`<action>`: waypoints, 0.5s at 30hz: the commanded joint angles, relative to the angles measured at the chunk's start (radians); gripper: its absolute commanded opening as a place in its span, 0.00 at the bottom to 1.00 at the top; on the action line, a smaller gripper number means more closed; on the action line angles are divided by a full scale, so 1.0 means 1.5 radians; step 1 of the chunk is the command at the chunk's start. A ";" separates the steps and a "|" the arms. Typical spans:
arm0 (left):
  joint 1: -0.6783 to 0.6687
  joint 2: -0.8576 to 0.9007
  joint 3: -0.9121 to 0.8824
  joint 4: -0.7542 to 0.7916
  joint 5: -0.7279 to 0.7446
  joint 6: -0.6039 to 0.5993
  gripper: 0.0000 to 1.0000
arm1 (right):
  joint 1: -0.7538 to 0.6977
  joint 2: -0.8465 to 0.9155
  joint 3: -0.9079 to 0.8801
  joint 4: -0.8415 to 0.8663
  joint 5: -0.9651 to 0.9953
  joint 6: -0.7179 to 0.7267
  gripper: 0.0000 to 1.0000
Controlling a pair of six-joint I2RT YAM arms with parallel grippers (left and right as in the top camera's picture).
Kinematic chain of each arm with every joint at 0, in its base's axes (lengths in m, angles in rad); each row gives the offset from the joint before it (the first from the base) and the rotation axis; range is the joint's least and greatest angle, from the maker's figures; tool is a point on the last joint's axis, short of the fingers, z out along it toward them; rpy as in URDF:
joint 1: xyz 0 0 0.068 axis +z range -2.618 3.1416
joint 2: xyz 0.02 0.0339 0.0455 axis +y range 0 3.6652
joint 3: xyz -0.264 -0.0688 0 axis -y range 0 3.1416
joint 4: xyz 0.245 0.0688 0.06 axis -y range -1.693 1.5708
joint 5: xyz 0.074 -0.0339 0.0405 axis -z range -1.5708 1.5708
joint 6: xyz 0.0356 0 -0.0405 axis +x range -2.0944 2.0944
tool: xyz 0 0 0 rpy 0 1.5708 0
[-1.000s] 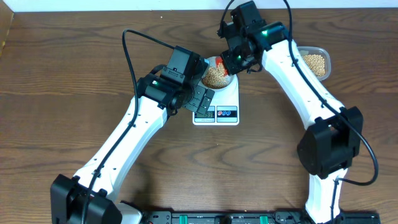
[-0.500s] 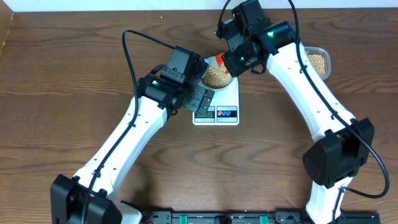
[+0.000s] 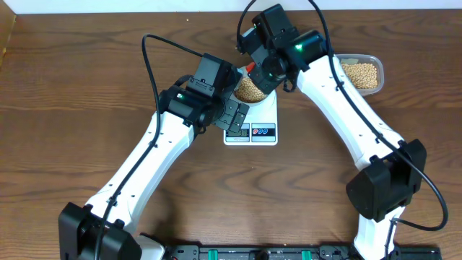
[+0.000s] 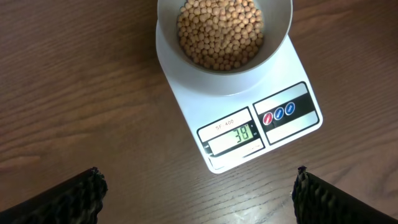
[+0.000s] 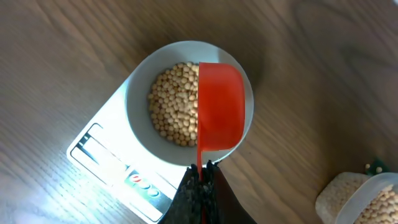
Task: Scoop item into bowl and weigh 50g on scale
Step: 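Tip the scoop to pour soybeans into the white bowl, then move the empty scoop back to the soybean tub with the right gripper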
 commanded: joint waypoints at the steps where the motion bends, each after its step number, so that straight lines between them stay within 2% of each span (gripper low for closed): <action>1: 0.001 -0.013 0.003 -0.002 -0.009 0.004 0.98 | 0.001 -0.016 0.012 0.008 0.018 -0.014 0.01; 7: 0.001 -0.013 0.003 -0.002 -0.009 0.004 0.98 | -0.008 -0.021 0.012 0.016 -0.013 -0.012 0.01; 15: 0.000 -0.013 0.003 -0.002 -0.009 0.004 0.98 | -0.049 -0.031 0.012 0.016 -0.120 0.006 0.01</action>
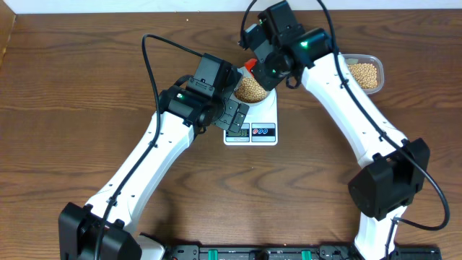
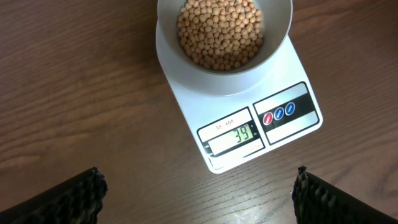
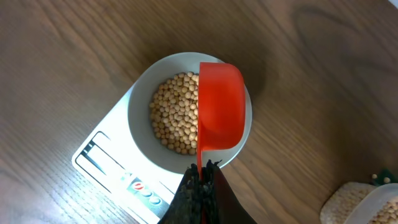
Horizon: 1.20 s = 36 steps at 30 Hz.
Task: Scoop item into bowl and weigh 50g on scale
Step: 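Move the empty scoop back to the soybean tub with the right gripper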
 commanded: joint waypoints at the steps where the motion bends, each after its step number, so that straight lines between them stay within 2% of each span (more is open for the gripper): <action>1: 0.000 -0.013 0.003 -0.002 -0.009 0.004 0.98 | -0.037 -0.033 0.012 0.000 -0.091 0.010 0.01; 7: 0.000 -0.013 0.003 -0.002 -0.009 0.004 0.98 | -0.112 -0.046 0.012 0.000 -0.217 0.038 0.01; 12: 0.000 -0.013 0.003 -0.002 -0.009 0.004 0.98 | -0.231 -0.063 0.012 -0.020 -0.269 0.060 0.01; 18: 0.000 -0.013 0.003 -0.002 -0.009 0.004 0.98 | -0.332 -0.063 0.012 -0.063 -0.235 0.060 0.01; 24: 0.001 -0.013 0.003 -0.002 -0.009 0.004 0.98 | -0.400 -0.063 0.012 -0.083 -0.130 0.085 0.01; 31: 0.000 -0.013 0.003 -0.002 -0.009 0.004 0.98 | -0.430 -0.051 0.009 -0.074 -0.050 0.084 0.01; 36: 0.000 -0.013 0.003 -0.002 -0.009 0.004 0.98 | -0.430 -0.018 0.007 -0.077 -0.047 0.084 0.01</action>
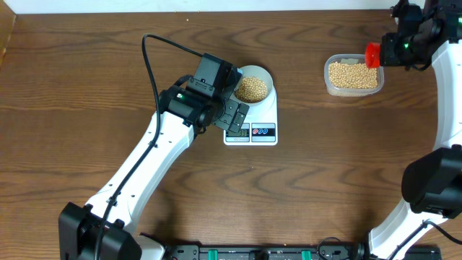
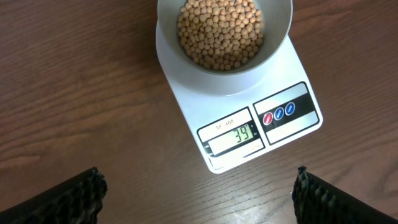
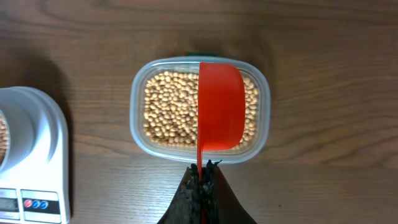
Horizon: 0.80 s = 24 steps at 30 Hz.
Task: Scoop item into bowl and weigh 50g on scale
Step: 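Move the empty scoop back to the soybean tub with the right gripper, then dip the red scoop into the soybeans again and scoop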
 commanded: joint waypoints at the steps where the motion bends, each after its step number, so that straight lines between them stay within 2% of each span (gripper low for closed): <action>1: 0.000 -0.013 0.003 -0.002 -0.009 0.004 0.98 | -0.002 0.032 0.006 -0.001 0.017 0.008 0.01; 15: 0.001 -0.013 0.003 -0.002 -0.009 0.004 0.98 | -0.002 0.104 0.001 -0.013 0.037 0.005 0.01; 24: 0.001 -0.013 0.003 -0.002 -0.009 0.004 0.98 | -0.003 0.155 0.001 -0.012 -0.073 0.005 0.01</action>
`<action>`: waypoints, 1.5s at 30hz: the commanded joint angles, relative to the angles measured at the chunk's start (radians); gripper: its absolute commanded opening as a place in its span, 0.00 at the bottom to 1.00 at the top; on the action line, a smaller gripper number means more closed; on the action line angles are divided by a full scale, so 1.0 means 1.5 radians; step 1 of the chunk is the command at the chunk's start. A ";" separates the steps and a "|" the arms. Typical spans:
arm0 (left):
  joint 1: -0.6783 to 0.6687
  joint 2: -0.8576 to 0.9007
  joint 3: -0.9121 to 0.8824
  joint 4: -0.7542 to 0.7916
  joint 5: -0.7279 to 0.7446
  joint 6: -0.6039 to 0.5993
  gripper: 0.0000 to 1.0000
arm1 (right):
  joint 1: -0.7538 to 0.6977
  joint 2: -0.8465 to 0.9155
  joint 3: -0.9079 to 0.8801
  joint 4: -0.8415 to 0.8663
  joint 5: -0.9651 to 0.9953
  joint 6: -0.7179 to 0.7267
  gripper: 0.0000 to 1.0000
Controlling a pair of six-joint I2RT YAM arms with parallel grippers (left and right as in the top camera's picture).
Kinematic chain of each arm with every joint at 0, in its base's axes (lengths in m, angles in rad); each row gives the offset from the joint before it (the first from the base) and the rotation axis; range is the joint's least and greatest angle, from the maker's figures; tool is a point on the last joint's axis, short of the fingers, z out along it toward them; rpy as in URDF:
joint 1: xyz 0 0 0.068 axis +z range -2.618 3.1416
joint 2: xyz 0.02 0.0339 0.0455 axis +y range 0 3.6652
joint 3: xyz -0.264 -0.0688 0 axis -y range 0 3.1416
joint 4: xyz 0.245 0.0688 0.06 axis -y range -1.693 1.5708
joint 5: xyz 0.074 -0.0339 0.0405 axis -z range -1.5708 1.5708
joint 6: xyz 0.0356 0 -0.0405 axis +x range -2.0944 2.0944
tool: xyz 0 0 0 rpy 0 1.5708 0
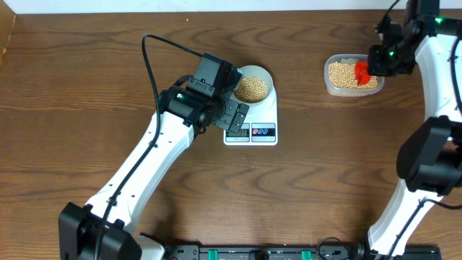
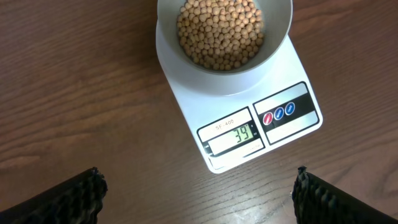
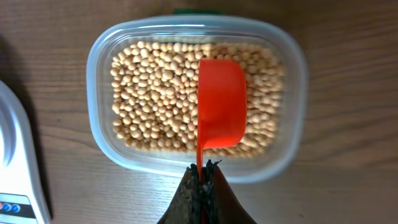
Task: Scoop item into bowl and weigh 50g on scale
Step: 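Dip the red scoop into the soybeans again and scoop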
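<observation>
A white bowl (image 2: pixel 224 37) of soybeans stands on the white scale (image 2: pixel 249 118), whose display (image 2: pixel 236 138) reads 39. My left gripper (image 2: pixel 199 193) hovers open over the table in front of the scale. At the far right a clear tub of soybeans (image 3: pixel 196 93) rests on the table, also in the overhead view as the tub (image 1: pixel 352 74). My right gripper (image 3: pixel 200 177) is shut on the handle of a red scoop (image 3: pixel 221 102), whose cup hangs turned on its side just over the beans in the tub.
The brown wooden table (image 1: pixel 86 79) carries the scale at centre back and the tub at the back right. A green item (image 3: pixel 194 10) peeks out behind the tub. A black cable (image 1: pixel 155 45) loops over my left arm.
My right gripper, still holding the red scoop, has dropped closer to the tub, which now looks larger in the right wrist view. The left arm and the reading of 39 are unchanged.
My right gripper held the red scoop tipped over the bowl while the scale read 38. Half a second later it read 39, the scoop still there. Then the scoop was over the bean tub at the right, and now it is lower over the beans.
</observation>
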 commanded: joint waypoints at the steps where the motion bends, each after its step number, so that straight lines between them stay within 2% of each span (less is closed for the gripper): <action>1: 0.000 -0.013 0.003 -0.002 -0.009 0.004 0.98 | -0.004 0.033 0.001 -0.003 -0.063 0.005 0.01; 9: 0.001 -0.013 0.003 -0.002 -0.009 0.004 0.98 | -0.012 0.046 0.001 -0.003 -0.140 -0.002 0.01; 16: 0.001 -0.013 0.003 -0.002 -0.009 0.004 0.98 | -0.083 0.046 0.001 -0.010 -0.297 -0.030 0.01; 28: 0.000 -0.013 0.003 -0.002 -0.009 0.004 0.98 | -0.156 0.046 0.001 -0.026 -0.414 -0.061 0.01; 34: 0.000 -0.013 0.003 -0.002 -0.009 0.004 0.98 | -0.176 0.046 0.001 -0.035 -0.428 -0.063 0.01; 45: 0.001 -0.013 0.003 -0.002 -0.009 0.004 0.98 | -0.193 0.046 0.001 -0.055 -0.566 -0.112 0.01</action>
